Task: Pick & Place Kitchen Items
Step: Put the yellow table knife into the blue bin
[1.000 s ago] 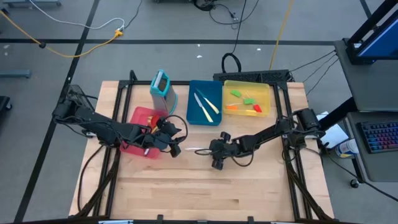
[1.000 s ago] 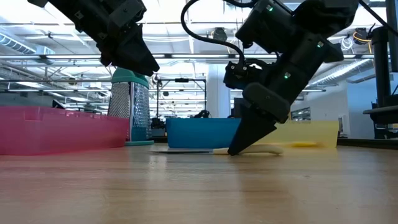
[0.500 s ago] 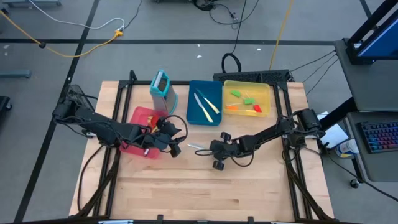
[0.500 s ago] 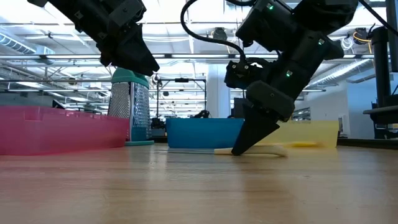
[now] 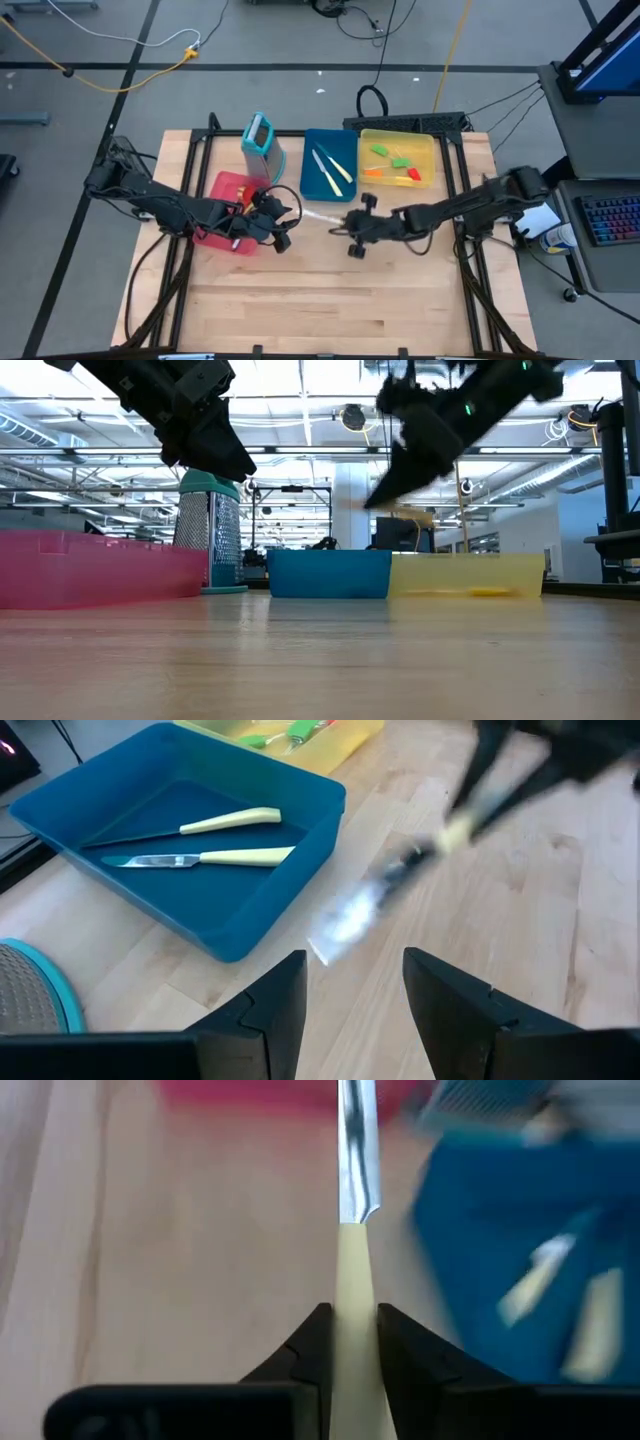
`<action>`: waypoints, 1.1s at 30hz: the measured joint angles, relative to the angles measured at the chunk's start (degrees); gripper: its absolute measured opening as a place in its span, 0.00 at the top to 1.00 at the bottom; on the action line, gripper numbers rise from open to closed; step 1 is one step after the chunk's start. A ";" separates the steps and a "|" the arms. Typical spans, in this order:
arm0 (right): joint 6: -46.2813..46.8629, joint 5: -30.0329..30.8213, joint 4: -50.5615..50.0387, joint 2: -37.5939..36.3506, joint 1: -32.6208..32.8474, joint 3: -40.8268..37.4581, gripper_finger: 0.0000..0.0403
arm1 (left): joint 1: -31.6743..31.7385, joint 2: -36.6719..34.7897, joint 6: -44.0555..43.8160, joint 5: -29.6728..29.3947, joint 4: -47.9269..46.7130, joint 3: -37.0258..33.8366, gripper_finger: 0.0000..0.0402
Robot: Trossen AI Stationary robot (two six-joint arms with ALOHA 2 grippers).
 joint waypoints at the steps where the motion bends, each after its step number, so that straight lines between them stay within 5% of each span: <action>1: -0.82 1.91 0.62 -1.48 -0.16 0.05 0.87 | 0.00 0.01 0.01 0.00 0.01 0.00 0.58; 9: 0.22 22.33 4.09 -9.53 -5.20 0.16 0.87 | 0.00 0.01 0.34 -0.01 0.16 0.00 0.58; 19: 0.21 21.32 17.87 -2.56 -15.69 0.20 0.84 | 0.00 0.01 0.52 -0.01 0.18 0.00 0.58; 33: 9.19 4.87 22.87 16.44 -27.78 0.37 0.90 | 0.00 0.01 0.56 -0.02 -0.22 0.00 0.58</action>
